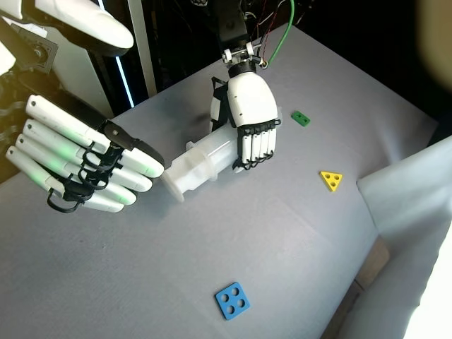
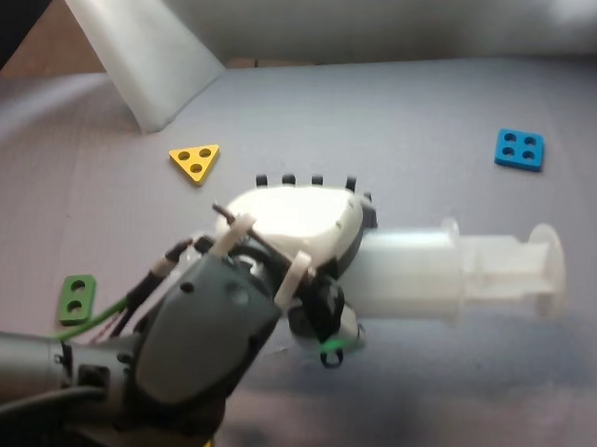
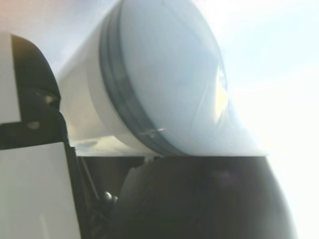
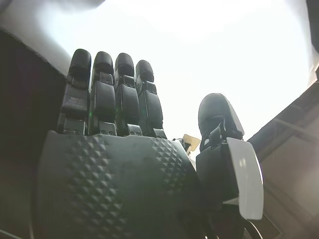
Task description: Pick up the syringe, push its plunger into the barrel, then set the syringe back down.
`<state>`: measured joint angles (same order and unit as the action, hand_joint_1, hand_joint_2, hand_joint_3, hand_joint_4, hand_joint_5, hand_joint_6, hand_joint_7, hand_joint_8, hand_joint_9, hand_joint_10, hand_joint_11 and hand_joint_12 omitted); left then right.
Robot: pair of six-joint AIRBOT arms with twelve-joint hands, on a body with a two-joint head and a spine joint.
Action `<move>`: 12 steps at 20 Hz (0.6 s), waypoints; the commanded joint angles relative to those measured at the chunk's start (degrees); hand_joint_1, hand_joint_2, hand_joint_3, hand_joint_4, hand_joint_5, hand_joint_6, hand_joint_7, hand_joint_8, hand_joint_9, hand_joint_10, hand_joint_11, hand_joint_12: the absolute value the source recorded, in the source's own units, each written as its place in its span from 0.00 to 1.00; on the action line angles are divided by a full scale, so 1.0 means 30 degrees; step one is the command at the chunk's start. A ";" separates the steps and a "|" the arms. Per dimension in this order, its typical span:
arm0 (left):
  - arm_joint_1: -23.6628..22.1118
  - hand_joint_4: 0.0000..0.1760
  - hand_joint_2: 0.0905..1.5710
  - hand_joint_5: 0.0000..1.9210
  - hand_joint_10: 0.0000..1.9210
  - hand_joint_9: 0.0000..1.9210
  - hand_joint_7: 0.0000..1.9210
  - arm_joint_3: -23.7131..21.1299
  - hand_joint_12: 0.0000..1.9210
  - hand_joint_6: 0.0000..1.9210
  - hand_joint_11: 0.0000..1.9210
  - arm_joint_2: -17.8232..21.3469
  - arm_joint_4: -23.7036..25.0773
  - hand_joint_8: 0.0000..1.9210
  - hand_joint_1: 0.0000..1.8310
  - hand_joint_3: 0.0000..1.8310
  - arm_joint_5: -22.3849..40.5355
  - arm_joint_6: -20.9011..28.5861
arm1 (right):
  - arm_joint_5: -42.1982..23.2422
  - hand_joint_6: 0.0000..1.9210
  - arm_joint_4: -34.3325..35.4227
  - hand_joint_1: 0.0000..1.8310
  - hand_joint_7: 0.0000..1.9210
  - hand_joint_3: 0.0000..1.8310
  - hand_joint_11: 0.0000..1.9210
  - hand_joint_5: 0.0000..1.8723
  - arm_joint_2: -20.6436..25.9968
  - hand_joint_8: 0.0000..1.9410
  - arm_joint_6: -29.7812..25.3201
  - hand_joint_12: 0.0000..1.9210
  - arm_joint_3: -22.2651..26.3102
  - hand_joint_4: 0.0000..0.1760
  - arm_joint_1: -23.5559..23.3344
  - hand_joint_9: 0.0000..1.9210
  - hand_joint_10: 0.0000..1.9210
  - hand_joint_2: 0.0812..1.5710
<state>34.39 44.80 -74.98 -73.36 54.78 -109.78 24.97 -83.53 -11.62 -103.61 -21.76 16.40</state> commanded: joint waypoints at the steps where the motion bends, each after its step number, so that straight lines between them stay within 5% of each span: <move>1: -0.0541 0.00 0.79 0.34 0.84 0.34 0.36 -0.0140 0.79 0.68 0.26 0.0179 0.1532 0.80 0.72 0.00 0.0726 0.0015 | 0.0622 0.00 -0.0174 0.02 0.15 0.00 0.00 0.16 0.0030 0.00 -0.0172 0.25 0.0051 0.00 -0.0170 0.11 0.00 0.83; 12: -0.3171 0.00 0.78 0.38 0.80 0.36 0.37 -0.0627 0.76 0.65 0.27 0.1365 0.0060 0.78 0.73 0.00 -0.0645 -0.0946 | 0.1957 0.00 0.3858 0.00 0.13 0.00 0.00 0.15 -0.0001 0.00 -0.0124 0.22 0.0057 0.00 0.0248 0.09 0.00 0.83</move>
<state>25.85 43.09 -71.13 -77.89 51.03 -112.90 31.73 -69.52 -11.70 -103.48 -21.76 17.74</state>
